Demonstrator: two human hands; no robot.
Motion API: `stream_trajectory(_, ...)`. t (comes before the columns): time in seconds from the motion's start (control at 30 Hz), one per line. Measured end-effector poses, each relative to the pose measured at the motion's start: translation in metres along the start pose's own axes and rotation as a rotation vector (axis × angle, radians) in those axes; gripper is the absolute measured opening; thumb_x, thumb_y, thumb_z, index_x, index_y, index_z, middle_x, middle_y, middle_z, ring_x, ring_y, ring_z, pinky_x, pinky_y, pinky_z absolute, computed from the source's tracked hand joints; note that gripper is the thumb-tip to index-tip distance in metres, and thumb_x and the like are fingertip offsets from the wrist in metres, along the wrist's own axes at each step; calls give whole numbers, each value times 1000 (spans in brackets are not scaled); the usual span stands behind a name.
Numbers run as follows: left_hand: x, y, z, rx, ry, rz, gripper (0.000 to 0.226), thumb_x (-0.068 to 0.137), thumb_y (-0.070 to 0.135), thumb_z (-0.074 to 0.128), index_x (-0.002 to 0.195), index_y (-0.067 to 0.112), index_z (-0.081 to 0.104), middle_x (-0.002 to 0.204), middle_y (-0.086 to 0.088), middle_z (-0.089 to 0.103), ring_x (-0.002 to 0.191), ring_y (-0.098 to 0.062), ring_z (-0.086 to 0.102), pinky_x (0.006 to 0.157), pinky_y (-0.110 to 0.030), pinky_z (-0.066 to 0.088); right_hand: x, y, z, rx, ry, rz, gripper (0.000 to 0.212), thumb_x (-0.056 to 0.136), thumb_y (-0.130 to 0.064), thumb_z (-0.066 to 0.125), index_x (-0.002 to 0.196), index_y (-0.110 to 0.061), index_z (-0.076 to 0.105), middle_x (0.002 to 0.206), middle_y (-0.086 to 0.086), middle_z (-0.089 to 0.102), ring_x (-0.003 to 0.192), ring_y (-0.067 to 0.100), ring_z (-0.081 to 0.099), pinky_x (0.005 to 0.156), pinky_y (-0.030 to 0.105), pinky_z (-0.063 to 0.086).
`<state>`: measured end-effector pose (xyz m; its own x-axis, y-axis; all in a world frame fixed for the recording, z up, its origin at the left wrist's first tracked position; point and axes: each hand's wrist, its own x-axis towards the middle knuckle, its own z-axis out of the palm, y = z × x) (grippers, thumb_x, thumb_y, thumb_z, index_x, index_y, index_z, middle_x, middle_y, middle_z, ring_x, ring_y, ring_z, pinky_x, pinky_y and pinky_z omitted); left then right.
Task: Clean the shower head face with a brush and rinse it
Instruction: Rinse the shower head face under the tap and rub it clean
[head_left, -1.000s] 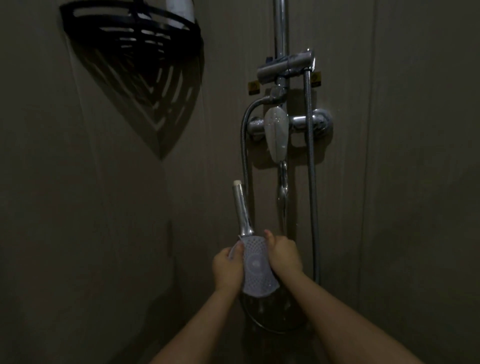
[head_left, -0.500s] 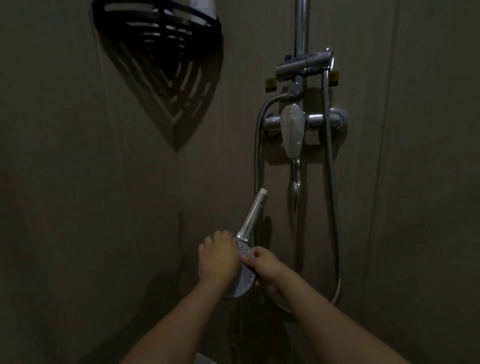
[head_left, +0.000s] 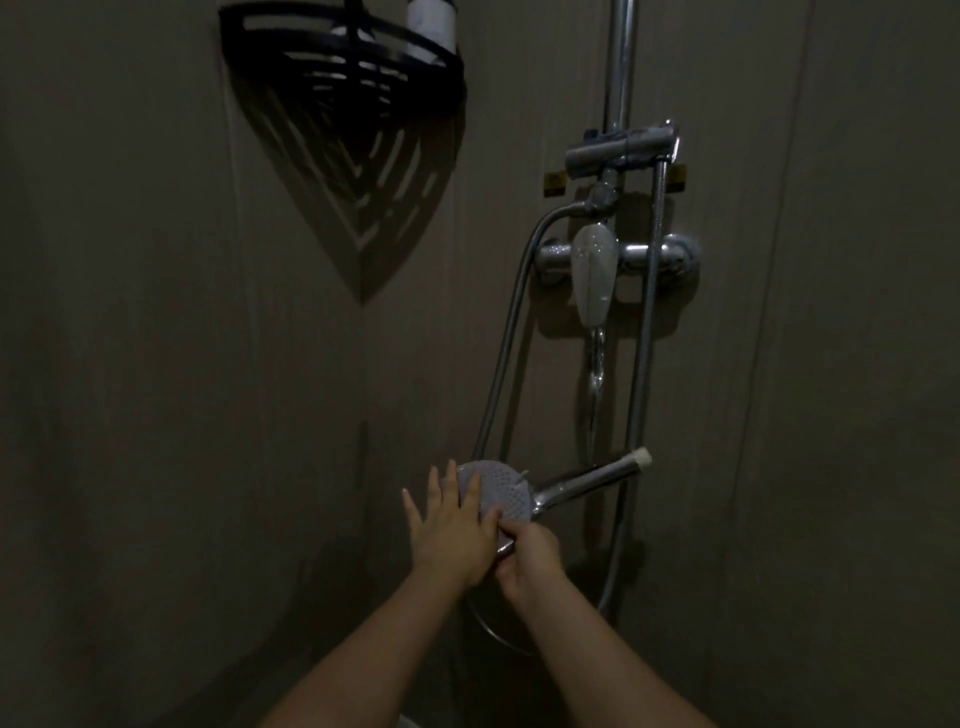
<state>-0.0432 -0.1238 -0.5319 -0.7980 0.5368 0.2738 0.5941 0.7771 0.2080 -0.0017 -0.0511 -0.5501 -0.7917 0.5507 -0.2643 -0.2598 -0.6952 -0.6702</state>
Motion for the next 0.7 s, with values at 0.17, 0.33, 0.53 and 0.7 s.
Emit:
stream_trajectory(0.17, -4, 23, 7, -59, -63, 66, 57, 99, 42, 17, 151, 24, 2, 161, -4, -7, 147, -23, -11, 115, -52, -11, -7, -15, -12, 70, 77, -94, 51, 85, 5, 48, 134, -2, 43, 129, 21, 56, 92, 29, 63, 63, 33, 53)
stream_trajectory(0.33, -4, 49, 13, 74, 12, 283, 60, 98, 35, 22, 152, 15, 4, 161, -4, 0, 148, -21, -6, 115, -52, -12, -15, -33, -26, 187, 76, -85, 41, 93, -26, 50, 128, -5, 51, 127, 15, 59, 114, 31, 57, 99, 42, 44)
stream_trajectory(0.53, 8, 73, 20, -135, -106, 414, 54, 100, 36, 20, 151, 25, 4, 161, 5, -3, 148, -15, -7, 119, -43, -5, -20, -59, -45, 144, -31, -96, 26, 96, -20, 43, 112, -12, 62, 97, 7, 66, 96, 22, 60, 89, 36, 44)
stream_trajectory(0.7, 20, 91, 21, -181, -146, 231, 57, 99, 42, 18, 151, 27, 3, 160, 6, -8, 148, -17, -10, 117, -52, -7, -11, -61, -50, 88, -29, -119, 29, 96, -21, 41, 114, -10, 61, 102, 11, 66, 95, 25, 62, 80, 38, 50)
